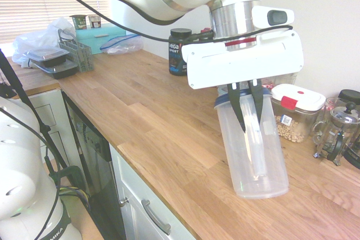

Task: Pour me some water

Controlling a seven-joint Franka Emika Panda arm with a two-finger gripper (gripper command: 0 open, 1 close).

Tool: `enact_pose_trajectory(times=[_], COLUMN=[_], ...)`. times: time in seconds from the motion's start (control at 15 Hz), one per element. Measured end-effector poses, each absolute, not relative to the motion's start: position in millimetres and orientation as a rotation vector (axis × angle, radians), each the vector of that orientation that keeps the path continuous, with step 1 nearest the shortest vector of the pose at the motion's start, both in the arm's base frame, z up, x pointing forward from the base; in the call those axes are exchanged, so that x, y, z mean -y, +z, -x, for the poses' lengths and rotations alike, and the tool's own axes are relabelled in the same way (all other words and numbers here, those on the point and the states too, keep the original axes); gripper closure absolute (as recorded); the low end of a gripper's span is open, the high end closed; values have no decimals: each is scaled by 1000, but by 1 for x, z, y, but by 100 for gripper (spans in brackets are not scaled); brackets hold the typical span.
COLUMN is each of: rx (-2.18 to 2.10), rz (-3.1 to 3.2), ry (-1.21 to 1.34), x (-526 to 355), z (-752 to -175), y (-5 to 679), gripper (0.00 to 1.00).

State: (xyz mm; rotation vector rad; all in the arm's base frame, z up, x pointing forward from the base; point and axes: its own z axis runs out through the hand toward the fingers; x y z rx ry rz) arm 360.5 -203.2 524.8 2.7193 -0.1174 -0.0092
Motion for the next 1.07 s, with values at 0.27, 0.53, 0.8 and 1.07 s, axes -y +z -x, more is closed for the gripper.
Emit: enact_pose_trajectory(times=[0.27, 0.53, 0.8, 1.07], rx=[135, 133, 137, 137], rz=[-2590, -2520, -2453, -2451], ry=[-79, -134, -192, -195], x=[195, 178, 172, 171], z=[-388, -424, -446, -453], y=[521, 532, 528, 526], gripper=[100, 100, 100, 100])
